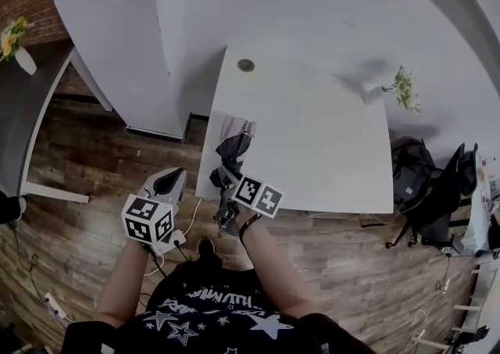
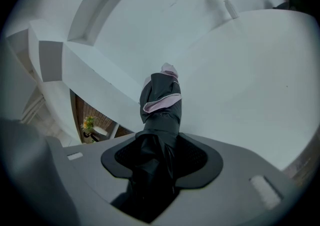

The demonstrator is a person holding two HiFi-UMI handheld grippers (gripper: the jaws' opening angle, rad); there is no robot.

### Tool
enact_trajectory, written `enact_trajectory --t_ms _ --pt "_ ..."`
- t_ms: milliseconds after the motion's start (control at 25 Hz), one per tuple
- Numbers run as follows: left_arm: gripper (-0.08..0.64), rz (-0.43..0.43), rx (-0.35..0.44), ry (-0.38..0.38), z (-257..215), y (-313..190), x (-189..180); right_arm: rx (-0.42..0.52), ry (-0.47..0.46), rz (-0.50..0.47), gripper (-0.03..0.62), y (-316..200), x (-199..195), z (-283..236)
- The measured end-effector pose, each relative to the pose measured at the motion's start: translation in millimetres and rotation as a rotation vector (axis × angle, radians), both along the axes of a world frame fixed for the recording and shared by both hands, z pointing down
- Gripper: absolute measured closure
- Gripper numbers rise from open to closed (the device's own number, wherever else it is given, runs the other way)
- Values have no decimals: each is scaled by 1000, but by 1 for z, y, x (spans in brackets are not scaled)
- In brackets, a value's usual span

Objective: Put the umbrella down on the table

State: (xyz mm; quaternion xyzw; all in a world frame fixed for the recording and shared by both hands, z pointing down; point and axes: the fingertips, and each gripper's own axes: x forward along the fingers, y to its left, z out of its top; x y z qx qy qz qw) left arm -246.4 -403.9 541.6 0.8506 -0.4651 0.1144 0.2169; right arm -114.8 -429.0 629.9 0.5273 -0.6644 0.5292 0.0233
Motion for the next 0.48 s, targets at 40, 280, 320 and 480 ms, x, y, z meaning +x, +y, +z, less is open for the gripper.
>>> enact_trajectory --t_ms 40,280,320,480 --pt "557 2 -2 -1 1 -2 0 -6 7 3 370 -3 -2 2" --pt "557 0 -13 2 5 -13 -5 -23 31 -3 370 -17 -17 11" --pt "557 0 -15 1 6 -14 -7 -24 41 -3 370 -18 -19 12" --pt "557 3 -26 -1 11 -18 -10 -32 133 -3 370 -22 -21 18"
